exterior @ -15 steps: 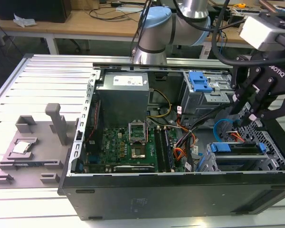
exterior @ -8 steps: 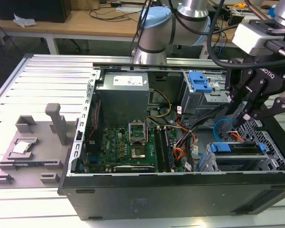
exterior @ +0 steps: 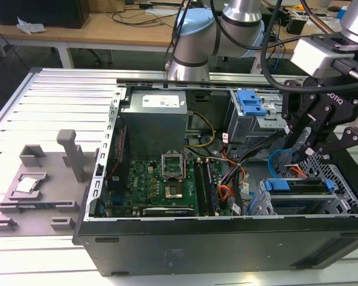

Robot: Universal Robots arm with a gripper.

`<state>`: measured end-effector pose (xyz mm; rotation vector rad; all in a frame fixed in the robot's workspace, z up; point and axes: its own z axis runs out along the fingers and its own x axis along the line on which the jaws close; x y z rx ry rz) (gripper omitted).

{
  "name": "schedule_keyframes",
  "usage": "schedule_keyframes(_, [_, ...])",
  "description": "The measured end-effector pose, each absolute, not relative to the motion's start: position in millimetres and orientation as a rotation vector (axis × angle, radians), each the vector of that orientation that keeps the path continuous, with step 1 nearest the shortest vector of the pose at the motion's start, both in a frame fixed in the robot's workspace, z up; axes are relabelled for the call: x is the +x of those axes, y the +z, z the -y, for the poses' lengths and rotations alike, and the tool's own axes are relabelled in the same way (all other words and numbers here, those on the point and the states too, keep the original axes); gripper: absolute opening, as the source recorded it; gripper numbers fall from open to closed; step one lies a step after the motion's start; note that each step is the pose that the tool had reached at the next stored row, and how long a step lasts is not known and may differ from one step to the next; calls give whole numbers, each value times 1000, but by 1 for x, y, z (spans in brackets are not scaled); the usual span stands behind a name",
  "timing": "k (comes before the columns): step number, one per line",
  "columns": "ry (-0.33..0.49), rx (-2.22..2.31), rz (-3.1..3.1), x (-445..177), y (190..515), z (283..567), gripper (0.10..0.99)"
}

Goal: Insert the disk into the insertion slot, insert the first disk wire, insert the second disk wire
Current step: 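Insert the second disk wire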

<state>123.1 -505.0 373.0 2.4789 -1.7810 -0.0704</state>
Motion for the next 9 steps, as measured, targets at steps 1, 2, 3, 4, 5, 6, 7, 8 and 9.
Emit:
schedule_keyframes(1, [-70,2479,1781,123,373,505,345])
schedule_keyframes(2, [-70,2479,1781,123,373,505,345])
schedule_keyframes(3, [-70,2479,1781,123,373,505,165])
schedule_keyframes(4, [-70,2479,1781,123,373,505,165])
schedule_keyframes(5, [-70,2479,1781,123,373,505,165])
schedule_keyframes(6, [-70,2479,1781,123,373,505,165])
schedule_keyframes(7, [-70,2479,1781,123,373,505,165])
schedule_keyframes(8, [-70,2479,1781,123,373,505,165])
schedule_keyframes(9, [-71,2479,1781,123,373,506,165])
